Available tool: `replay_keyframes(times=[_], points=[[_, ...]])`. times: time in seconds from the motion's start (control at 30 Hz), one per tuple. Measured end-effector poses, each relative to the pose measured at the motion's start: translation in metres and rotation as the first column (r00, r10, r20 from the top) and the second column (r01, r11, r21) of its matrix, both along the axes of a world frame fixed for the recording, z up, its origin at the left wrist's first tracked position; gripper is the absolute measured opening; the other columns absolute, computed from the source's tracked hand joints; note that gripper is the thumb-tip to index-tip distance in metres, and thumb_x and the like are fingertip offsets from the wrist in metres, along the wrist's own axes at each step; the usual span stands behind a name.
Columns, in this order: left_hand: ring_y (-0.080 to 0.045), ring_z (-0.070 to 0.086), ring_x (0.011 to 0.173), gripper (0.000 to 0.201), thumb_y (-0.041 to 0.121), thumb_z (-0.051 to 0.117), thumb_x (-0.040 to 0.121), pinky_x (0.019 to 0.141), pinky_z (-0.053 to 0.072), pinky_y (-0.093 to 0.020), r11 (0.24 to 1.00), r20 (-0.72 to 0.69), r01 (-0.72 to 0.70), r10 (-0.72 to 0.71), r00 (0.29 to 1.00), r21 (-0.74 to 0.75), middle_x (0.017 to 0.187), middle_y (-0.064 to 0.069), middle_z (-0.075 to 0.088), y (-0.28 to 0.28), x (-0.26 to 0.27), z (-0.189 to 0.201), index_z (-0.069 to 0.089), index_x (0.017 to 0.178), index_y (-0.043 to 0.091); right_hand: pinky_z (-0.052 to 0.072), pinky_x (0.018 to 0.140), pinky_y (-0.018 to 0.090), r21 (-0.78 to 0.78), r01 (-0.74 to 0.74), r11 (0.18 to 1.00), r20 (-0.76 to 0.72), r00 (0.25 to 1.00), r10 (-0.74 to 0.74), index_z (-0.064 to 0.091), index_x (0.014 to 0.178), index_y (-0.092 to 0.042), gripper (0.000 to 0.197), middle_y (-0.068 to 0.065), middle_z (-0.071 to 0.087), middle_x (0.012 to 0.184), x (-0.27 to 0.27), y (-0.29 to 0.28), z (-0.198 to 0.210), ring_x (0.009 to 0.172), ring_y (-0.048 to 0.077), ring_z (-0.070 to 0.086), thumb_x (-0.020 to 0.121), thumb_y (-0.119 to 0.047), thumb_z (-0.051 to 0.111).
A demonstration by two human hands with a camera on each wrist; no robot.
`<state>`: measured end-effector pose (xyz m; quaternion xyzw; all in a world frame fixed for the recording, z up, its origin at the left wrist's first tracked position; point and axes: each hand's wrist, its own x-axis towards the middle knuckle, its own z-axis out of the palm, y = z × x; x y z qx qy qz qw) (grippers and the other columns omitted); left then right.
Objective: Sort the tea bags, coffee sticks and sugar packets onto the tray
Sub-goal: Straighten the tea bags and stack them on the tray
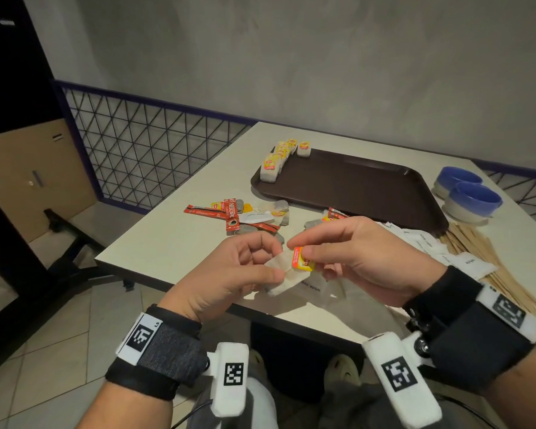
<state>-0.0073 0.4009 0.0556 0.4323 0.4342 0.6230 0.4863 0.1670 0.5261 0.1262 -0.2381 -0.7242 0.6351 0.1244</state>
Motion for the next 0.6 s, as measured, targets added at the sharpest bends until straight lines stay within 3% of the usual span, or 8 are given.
replay_keyframes(times=[0.13, 0.23, 0.33, 0.47, 0.6], points=[[-0.018, 0.07, 0.082, 0.023, -0.002, 0.074, 0.078, 0.066, 0.056, -0.023, 1.0, -0.033, -0.005, 0.005, 0.999, 0.001, 0.096, -0.014, 0.073, 0.0001, -0.0007, 0.0, 0.073, 0.09, 0.018, 0.053, 0.067, 0.035, 0.277, -0.05, 0.959, 0.024, 0.999, 0.045, 0.082, 0.102, -0.014, 0.019, 0.008, 0.076, 0.09, -0.002, -0.002, 0.0024, 0.075, 0.021, 0.061, 0.09, -0.002, 0.073], [-0.022, 0.068, 0.085, 0.019, 0.003, 0.075, 0.079, 0.069, 0.054, -0.024, 1.0, -0.036, -0.012, 0.012, 0.999, -0.013, 0.099, -0.017, 0.073, 0.0012, -0.0018, -0.0018, 0.074, 0.094, 0.015, 0.056, 0.066, 0.031, 0.325, -0.068, 0.943, 0.008, 0.998, 0.069, 0.079, 0.107, -0.015, 0.024, 0.009, 0.07, 0.084, -0.0036, -0.0006, 0.0024, 0.068, 0.021, 0.063, 0.088, -0.001, 0.076], [-0.025, 0.062, 0.081, 0.016, 0.01, 0.077, 0.081, 0.067, 0.046, -0.026, 0.999, -0.035, -0.037, 0.036, 0.999, -0.021, 0.092, -0.017, 0.072, 0.0018, -0.0001, -0.0022, 0.076, 0.096, 0.014, 0.057, 0.065, 0.031, 0.377, -0.068, 0.924, 0.0, 0.997, 0.073, 0.076, 0.111, -0.016, 0.031, 0.009, 0.068, 0.082, -0.0036, -0.0009, 0.0025, 0.066, 0.018, 0.064, 0.083, -0.003, 0.081], [-0.001, 0.055, 0.052, 0.011, -0.006, 0.068, 0.09, 0.049, 0.039, -0.009, 0.998, -0.057, -0.07, 0.07, 0.996, -0.005, 0.065, 0.002, 0.068, 0.001, 0.0044, -0.0001, 0.069, 0.094, 0.004, 0.059, 0.063, 0.031, 0.457, -0.04, 0.888, -0.007, 0.999, 0.049, 0.072, 0.115, -0.021, 0.041, 0.007, 0.067, 0.091, -0.0025, -0.0043, 0.0017, 0.062, 0.015, 0.064, 0.079, -0.008, 0.086], [-0.001, 0.06, 0.055, 0.013, 0.003, 0.065, 0.087, 0.052, 0.043, -0.01, 0.996, -0.039, -0.084, 0.084, 0.996, 0.022, 0.067, 0.003, 0.07, 0.0015, 0.0076, 0.0011, 0.067, 0.1, -0.001, 0.057, 0.061, 0.029, 0.505, -0.021, 0.863, -0.016, 0.999, 0.034, 0.07, 0.116, -0.025, 0.046, 0.0, 0.064, 0.094, -0.0035, -0.0054, -0.0004, 0.062, 0.017, 0.063, 0.076, -0.01, 0.088]])
